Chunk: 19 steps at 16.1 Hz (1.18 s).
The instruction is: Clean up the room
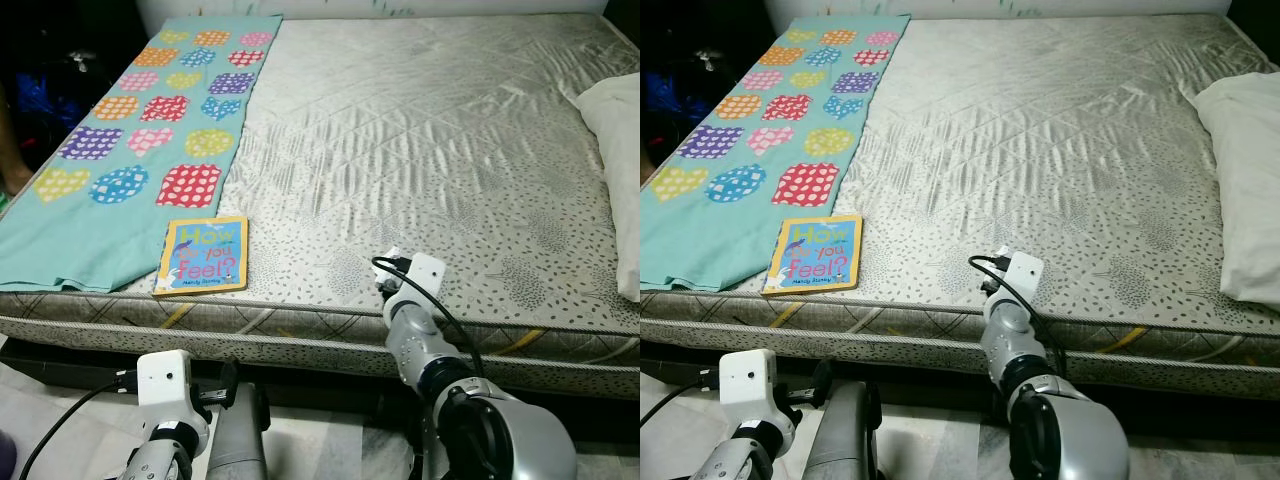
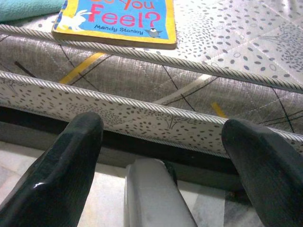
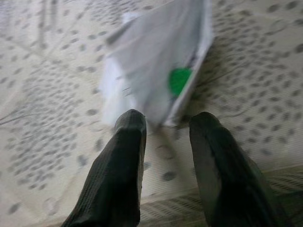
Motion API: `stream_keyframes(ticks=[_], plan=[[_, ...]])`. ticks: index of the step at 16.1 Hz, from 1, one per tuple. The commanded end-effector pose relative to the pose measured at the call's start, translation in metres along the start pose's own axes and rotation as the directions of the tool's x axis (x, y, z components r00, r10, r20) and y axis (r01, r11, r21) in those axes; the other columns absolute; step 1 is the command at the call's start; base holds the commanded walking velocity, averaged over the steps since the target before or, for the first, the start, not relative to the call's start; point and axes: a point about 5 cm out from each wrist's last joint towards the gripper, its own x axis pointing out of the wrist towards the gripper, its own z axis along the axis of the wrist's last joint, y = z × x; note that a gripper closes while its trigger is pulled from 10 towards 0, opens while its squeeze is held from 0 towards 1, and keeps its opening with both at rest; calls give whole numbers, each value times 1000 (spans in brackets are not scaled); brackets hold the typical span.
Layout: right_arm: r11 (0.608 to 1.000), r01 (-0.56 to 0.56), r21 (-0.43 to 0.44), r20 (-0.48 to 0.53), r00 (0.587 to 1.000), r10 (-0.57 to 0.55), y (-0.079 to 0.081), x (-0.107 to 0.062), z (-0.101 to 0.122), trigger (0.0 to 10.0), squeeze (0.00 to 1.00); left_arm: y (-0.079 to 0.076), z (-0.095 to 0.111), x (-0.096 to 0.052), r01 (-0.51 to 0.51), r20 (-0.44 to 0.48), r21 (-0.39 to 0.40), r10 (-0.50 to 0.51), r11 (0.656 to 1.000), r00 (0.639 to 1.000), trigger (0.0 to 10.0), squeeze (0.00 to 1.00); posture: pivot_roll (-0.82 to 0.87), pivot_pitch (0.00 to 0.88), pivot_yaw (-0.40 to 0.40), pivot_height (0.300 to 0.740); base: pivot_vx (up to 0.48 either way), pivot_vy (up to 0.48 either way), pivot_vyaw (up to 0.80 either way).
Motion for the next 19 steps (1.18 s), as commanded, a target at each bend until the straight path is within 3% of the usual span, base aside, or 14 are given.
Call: stream_keyframes(ticks=[1, 2, 3, 4, 5, 6, 19], plan=[[1000, 3, -8, 9, 1000, -3, 4, 0, 3, 4980, 0, 2, 1, -2, -5, -1, 8, 5, 1000, 1000, 10000, 0, 338, 122, 39, 555, 0, 0, 0], [1000, 3, -7, 9, 1000, -3, 4, 0, 3, 9569, 0, 2, 1, -2, -5, -1, 8, 5, 1000, 1000, 10000, 0, 340, 122, 40, 555, 0, 0, 0], [1000, 4, -6, 9, 1000, -4, 4, 0, 4, 9569, 0, 2, 1, -2, -6, -2, 8, 6, 1000, 1000, 10000, 0, 340, 122, 40, 555, 0, 0, 0], [1000, 4, -2, 10, 1000, -4, 4, 0, 4, 9098, 0, 2, 1, -3, -7, -3, 9, 7, 1000, 1000, 10000, 0, 340, 122, 40, 555, 0, 0, 0], [1000, 4, 0, 11, 1000, -4, 5, 0, 5, 5765, 0, 2, 1, -3, -7, -3, 9, 7, 1000, 1000, 10000, 0, 340, 122, 40, 555, 0, 0, 0], [1000, 3, 2, 14, 1000, -3, 6, 0, 5, 0, 0, 2, 1, -3, -6, -4, 9, 6, 1000, 1000, 10000, 0, 342, 124, 40, 555, 0, 0, 0], [1000, 11, 2, 19, 1000, -11, 4, 0, 7, 0, 0, 2, 3, 0, -5, -2, 10, 5, 1000, 1000, 10000, 0, 336, 121, 41, 555, 0, 0, 0]])
